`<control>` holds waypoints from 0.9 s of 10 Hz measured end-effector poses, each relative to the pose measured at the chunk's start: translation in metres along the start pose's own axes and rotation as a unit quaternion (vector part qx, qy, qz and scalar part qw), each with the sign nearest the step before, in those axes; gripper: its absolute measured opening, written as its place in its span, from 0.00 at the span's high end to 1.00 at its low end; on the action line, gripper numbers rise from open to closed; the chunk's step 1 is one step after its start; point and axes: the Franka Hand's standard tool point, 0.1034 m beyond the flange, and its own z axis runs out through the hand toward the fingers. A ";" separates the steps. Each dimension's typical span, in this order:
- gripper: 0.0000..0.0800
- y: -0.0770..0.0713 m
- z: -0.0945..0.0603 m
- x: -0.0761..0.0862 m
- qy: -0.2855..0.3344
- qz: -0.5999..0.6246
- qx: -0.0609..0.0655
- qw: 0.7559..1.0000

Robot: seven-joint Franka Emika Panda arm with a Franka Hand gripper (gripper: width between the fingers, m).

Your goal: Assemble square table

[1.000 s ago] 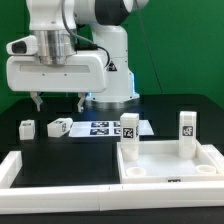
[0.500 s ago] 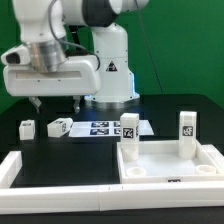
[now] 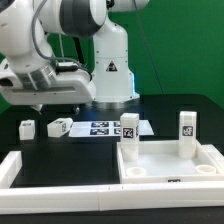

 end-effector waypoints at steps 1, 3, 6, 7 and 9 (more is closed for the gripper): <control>0.19 0.011 0.007 0.000 -0.059 0.015 0.006 0.998; 0.19 0.022 0.010 0.009 -0.080 0.025 0.003 0.996; 0.19 0.022 0.014 0.008 -0.084 0.027 0.005 0.996; 0.19 0.026 0.026 0.004 -0.096 0.037 0.014 0.995; 0.19 0.021 0.041 -0.005 -0.115 0.038 0.013 0.993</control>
Offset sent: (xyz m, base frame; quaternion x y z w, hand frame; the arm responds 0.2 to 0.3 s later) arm 0.0000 0.0000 0.0000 0.0000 0.0000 0.0000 1.0000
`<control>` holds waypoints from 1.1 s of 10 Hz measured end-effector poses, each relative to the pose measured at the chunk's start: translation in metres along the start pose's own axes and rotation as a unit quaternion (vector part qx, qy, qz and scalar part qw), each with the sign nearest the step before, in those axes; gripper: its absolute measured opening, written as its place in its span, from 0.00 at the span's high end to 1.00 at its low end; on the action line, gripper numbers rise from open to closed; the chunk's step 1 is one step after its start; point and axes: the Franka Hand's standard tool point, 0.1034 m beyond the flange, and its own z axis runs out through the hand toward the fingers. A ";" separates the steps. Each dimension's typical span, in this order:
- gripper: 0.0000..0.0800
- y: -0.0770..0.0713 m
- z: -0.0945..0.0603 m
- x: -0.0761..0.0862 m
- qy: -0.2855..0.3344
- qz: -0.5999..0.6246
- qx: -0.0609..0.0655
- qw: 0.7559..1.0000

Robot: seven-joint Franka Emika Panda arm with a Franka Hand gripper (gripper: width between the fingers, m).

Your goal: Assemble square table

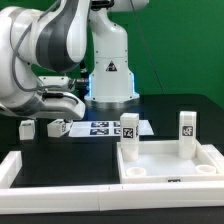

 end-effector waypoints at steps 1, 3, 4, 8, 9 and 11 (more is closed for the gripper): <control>0.19 0.000 0.009 -0.001 -0.007 0.000 -0.001 1.000; 0.19 0.003 0.020 0.002 -0.016 0.003 -0.003 1.000; 0.19 0.003 0.021 0.003 -0.018 0.003 -0.005 1.000; 0.52 0.003 0.021 0.003 -0.019 0.003 -0.005 1.000; 0.64 0.003 0.022 0.003 -0.019 0.003 -0.005 1.000; 0.64 0.003 0.022 0.003 -0.019 0.003 -0.005 1.000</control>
Offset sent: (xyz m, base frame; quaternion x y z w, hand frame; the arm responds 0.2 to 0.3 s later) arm 0.0021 0.0038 -0.0131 0.0039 0.0004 0.0050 1.0000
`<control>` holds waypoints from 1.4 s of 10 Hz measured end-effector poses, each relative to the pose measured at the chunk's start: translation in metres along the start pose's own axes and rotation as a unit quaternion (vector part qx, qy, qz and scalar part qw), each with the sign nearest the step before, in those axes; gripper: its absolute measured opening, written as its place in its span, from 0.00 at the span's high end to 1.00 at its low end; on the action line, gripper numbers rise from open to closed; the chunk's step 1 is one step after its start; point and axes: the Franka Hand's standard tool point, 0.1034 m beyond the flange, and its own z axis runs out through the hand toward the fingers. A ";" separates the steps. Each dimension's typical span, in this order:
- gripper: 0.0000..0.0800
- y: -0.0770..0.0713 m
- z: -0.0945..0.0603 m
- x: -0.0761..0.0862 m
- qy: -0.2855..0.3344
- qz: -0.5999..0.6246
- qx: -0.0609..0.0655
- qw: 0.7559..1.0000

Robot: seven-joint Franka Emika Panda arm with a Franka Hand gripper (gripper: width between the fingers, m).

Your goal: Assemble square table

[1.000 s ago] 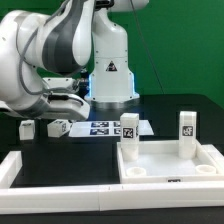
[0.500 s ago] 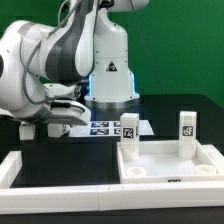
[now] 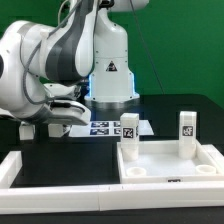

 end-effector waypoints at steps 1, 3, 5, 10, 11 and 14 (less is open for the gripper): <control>0.64 0.000 0.000 0.000 0.000 0.000 0.000 1.000; 0.64 0.000 0.000 0.000 0.000 0.000 0.000 1.000; 0.64 0.000 -0.003 -0.002 -0.002 -0.003 -0.003 1.000; 0.64 -0.042 -0.073 -0.042 0.059 -0.055 -0.026 0.996; 0.64 -0.042 -0.074 -0.038 0.097 -0.061 -0.026 0.993; 0.64 -0.058 -0.097 -0.035 0.199 -0.075 -0.038 0.976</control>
Offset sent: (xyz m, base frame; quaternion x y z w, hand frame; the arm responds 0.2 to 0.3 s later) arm 0.0000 0.0000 0.0000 0.0000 0.0000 0.0000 1.0000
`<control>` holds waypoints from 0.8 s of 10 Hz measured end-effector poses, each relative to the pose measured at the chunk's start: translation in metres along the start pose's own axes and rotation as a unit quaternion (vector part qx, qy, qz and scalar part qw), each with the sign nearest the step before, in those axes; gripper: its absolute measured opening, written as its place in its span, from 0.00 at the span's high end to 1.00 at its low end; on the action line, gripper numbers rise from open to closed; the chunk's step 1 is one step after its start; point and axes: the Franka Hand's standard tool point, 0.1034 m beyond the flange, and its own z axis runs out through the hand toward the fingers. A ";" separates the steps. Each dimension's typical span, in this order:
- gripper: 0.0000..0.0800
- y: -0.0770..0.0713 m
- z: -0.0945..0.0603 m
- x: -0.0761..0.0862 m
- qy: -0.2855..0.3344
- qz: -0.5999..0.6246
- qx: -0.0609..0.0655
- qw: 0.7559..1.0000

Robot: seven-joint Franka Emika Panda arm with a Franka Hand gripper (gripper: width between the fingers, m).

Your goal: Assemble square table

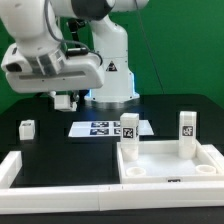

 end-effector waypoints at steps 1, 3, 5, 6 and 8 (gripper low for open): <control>0.64 -0.019 -0.028 0.014 0.054 -0.023 -0.014 0.998; 0.64 -0.054 -0.075 0.029 0.131 -0.056 -0.025 0.990; 0.64 -0.059 -0.089 0.036 0.190 -0.073 -0.039 0.978; 0.64 -0.059 -0.087 0.035 0.221 -0.073 -0.038 0.972; 0.64 -0.063 -0.094 0.041 0.276 -0.060 -0.040 0.958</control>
Offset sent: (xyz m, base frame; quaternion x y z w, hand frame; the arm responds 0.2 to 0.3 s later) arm 0.0460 0.0225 0.0600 -0.0774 0.1056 -0.0655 0.9892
